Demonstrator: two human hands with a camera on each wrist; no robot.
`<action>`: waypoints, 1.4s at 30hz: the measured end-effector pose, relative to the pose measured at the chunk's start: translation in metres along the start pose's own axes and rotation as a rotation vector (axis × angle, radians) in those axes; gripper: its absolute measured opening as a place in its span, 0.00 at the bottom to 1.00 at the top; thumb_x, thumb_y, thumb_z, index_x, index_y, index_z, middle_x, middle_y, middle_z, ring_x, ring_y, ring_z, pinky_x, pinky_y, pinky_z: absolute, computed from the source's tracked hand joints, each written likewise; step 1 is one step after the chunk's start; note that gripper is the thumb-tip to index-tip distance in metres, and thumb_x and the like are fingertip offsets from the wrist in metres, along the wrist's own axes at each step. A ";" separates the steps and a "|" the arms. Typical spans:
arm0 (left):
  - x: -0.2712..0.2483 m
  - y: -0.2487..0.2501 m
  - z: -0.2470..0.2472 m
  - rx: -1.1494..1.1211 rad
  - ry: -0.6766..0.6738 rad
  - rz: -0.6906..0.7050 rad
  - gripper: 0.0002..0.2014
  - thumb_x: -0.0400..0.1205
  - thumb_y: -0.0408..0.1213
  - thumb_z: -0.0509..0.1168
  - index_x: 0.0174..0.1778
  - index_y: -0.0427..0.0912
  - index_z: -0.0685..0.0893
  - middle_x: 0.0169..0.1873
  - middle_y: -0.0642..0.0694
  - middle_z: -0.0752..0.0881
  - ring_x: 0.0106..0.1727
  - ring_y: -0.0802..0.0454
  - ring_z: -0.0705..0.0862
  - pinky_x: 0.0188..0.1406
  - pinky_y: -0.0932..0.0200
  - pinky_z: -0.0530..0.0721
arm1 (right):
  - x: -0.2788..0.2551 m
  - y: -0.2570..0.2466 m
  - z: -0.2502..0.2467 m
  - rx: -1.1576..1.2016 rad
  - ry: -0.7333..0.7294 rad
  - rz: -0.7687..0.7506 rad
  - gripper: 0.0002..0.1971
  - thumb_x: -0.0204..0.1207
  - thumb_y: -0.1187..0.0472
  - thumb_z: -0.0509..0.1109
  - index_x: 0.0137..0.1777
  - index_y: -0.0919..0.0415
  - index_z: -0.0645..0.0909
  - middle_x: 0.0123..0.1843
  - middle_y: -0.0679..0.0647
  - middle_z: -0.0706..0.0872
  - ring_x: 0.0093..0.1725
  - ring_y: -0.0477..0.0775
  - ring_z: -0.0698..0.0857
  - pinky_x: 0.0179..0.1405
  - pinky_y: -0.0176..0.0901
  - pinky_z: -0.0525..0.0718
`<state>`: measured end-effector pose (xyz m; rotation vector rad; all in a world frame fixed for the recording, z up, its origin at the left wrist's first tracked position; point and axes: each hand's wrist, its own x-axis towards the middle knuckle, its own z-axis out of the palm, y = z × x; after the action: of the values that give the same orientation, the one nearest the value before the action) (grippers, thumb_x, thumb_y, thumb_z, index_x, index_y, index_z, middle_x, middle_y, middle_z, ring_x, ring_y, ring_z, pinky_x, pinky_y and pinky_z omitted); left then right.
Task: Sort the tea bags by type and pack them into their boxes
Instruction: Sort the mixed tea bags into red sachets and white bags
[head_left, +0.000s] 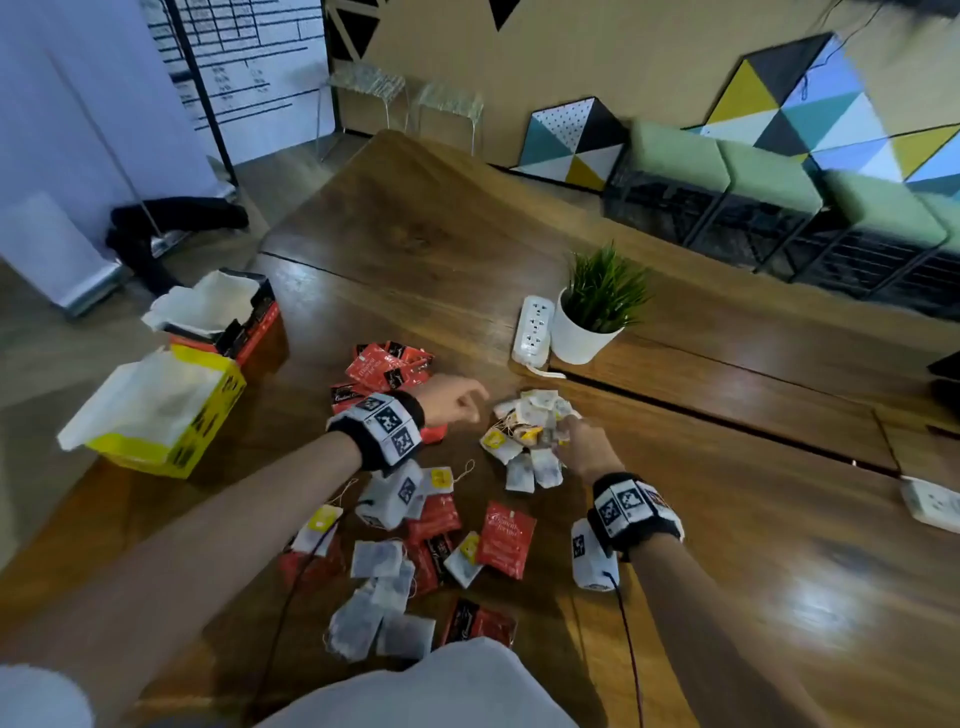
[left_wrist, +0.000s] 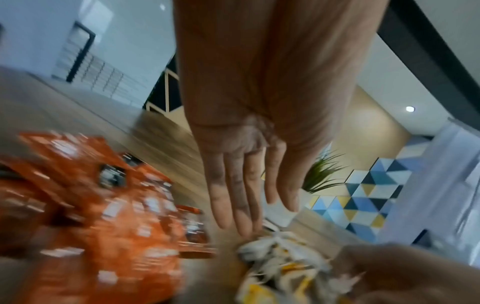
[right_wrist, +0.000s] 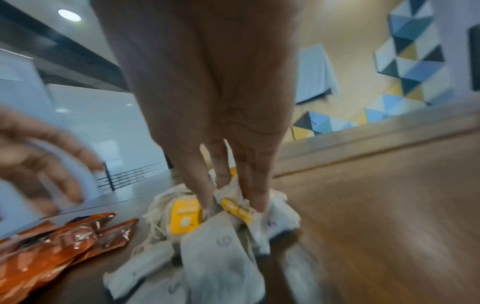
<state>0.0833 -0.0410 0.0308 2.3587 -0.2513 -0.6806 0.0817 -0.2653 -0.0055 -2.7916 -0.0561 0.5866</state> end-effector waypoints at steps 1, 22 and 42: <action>-0.010 -0.016 -0.002 0.038 -0.006 -0.017 0.18 0.83 0.31 0.61 0.70 0.38 0.75 0.62 0.40 0.83 0.65 0.46 0.80 0.61 0.59 0.75 | -0.004 -0.003 -0.002 -0.074 0.003 -0.007 0.17 0.80 0.66 0.61 0.68 0.66 0.71 0.69 0.65 0.75 0.68 0.66 0.75 0.62 0.53 0.76; -0.057 -0.057 0.031 0.172 0.199 0.051 0.08 0.80 0.36 0.65 0.48 0.35 0.84 0.46 0.48 0.76 0.52 0.49 0.78 0.55 0.56 0.76 | -0.102 -0.032 0.073 -0.375 -0.092 -0.658 0.15 0.80 0.62 0.63 0.65 0.61 0.73 0.67 0.58 0.75 0.67 0.58 0.69 0.63 0.48 0.71; -0.116 -0.082 0.069 0.491 -0.194 -0.068 0.12 0.80 0.40 0.64 0.58 0.46 0.77 0.57 0.48 0.76 0.61 0.51 0.75 0.56 0.55 0.77 | -0.105 -0.089 0.107 -0.281 -0.169 -1.145 0.17 0.70 0.71 0.72 0.60 0.63 0.81 0.57 0.64 0.82 0.53 0.63 0.78 0.43 0.53 0.83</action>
<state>-0.0516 0.0237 -0.0196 2.7741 -0.4697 -0.9716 -0.0551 -0.1609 -0.0325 -2.3487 -1.7054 0.4888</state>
